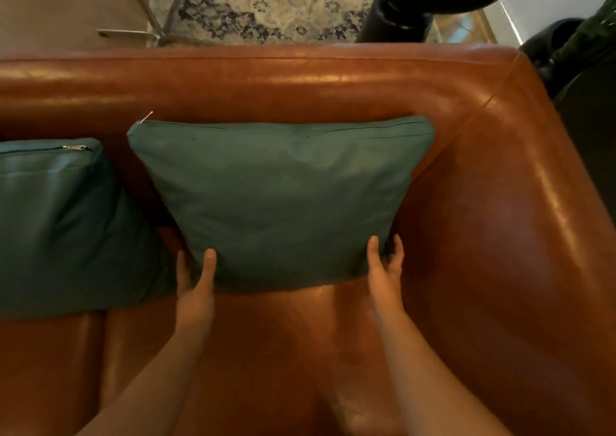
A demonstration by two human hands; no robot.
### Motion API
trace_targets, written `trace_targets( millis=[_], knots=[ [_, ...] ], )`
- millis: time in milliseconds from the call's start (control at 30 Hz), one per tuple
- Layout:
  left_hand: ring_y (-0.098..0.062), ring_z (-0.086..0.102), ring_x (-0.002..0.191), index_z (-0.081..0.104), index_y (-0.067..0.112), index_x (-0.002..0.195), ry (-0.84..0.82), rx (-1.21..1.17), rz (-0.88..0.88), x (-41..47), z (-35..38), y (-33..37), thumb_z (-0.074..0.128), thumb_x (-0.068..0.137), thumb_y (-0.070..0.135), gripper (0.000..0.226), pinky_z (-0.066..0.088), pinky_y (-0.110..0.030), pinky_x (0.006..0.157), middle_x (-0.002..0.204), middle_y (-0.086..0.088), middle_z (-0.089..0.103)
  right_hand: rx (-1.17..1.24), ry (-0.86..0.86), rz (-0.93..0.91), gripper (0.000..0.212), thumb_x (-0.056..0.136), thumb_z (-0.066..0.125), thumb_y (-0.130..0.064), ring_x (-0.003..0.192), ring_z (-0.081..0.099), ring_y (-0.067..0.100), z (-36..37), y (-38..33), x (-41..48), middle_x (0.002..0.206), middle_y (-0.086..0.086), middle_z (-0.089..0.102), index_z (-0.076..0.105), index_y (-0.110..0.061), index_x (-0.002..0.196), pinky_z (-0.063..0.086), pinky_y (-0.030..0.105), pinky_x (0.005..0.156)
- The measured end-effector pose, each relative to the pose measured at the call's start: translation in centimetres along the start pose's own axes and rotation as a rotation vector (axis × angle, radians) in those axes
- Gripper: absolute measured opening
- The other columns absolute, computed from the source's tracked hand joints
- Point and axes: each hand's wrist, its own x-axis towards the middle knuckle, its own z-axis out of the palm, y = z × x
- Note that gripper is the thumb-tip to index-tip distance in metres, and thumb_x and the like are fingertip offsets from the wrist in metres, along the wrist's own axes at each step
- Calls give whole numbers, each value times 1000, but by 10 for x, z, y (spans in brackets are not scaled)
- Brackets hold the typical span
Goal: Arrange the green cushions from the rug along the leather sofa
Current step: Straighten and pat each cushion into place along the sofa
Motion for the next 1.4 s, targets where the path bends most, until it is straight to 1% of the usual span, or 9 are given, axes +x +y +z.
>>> trace_targets(
  millis=[233, 500, 700, 800, 900, 1067, 1233, 1300, 1400],
  knots=[
    [-38, 53, 138, 40, 33, 156, -82, 258, -30, 32, 10, 9, 45, 76, 98, 102, 44, -53, 114, 158, -6, 51, -118, -166, -77, 50, 95, 67, -53, 116, 59, 12, 4, -9, 21, 134, -4, 59, 43, -42, 137, 48, 30, 101],
    [-41, 62, 124, 44, 43, 150, -57, 249, -32, 22, -2, 4, 40, 59, 110, 114, 53, -59, 104, 147, -4, 60, -18, -108, -51, 76, 84, 64, -68, 124, 56, 9, -5, -9, 5, 139, -11, 57, 45, -37, 151, 47, 31, 103],
    [-35, 54, 138, 43, 28, 156, -88, 211, -22, 20, 4, 20, 56, 76, 92, 103, 45, -47, 114, 156, -6, 53, -98, -150, -56, 108, 69, 65, -90, 137, 50, 16, -1, -23, 8, 154, -3, 49, 39, -33, 157, 43, 35, 112],
    [-24, 49, 144, 35, 39, 161, -17, 114, 195, 8, -5, 36, 74, 91, 56, 82, 44, -36, 110, 158, 4, 48, -179, -82, -260, 111, 71, 74, -64, 155, 25, 18, -8, -45, -3, 168, 10, 28, 25, -28, 165, 22, 23, 125],
    [-12, 34, 153, 9, 53, 164, -16, 78, 402, -7, -12, 56, 80, 93, 38, 102, 36, -37, 119, 171, 12, 27, -338, -126, -505, 119, 78, 90, -42, 151, 6, -2, -8, -63, -19, 173, 9, 3, 12, -35, 167, 9, 1, 113],
    [-25, 28, 155, -5, 52, 163, -50, 298, 435, -17, 20, 89, 78, 77, 64, 121, 27, -40, 121, 172, -1, 21, -348, -189, -509, 119, 74, 89, -56, 160, 10, 27, 22, -88, -20, 173, 11, -3, 9, -54, 163, 22, 34, 125],
    [-32, 17, 157, 5, 43, 165, 36, 357, 458, -31, 9, 104, 89, 71, 54, 126, 22, -43, 124, 171, -8, 8, -479, -88, -620, 113, 72, 87, -63, 161, 3, 33, 5, -97, -24, 173, 13, -7, 19, -47, 161, 20, 52, 128],
    [-35, 6, 158, 10, 43, 164, 153, 485, 652, -43, 5, 118, 91, 74, 50, 121, 17, -50, 126, 172, -10, 2, -599, 3, -770, 107, 73, 78, -70, 160, 0, 40, 4, -113, -33, 173, 14, -6, 26, -42, 161, 19, 66, 124],
    [-41, -2, 159, 15, 45, 164, 173, 744, 971, -52, 16, 148, 80, 74, 70, 114, 10, -66, 123, 174, -11, -1, -765, -28, -928, 102, 76, 66, -81, 160, -9, 43, 16, -150, -38, 175, 7, -10, 21, -49, 162, 13, 78, 116]
  ],
)
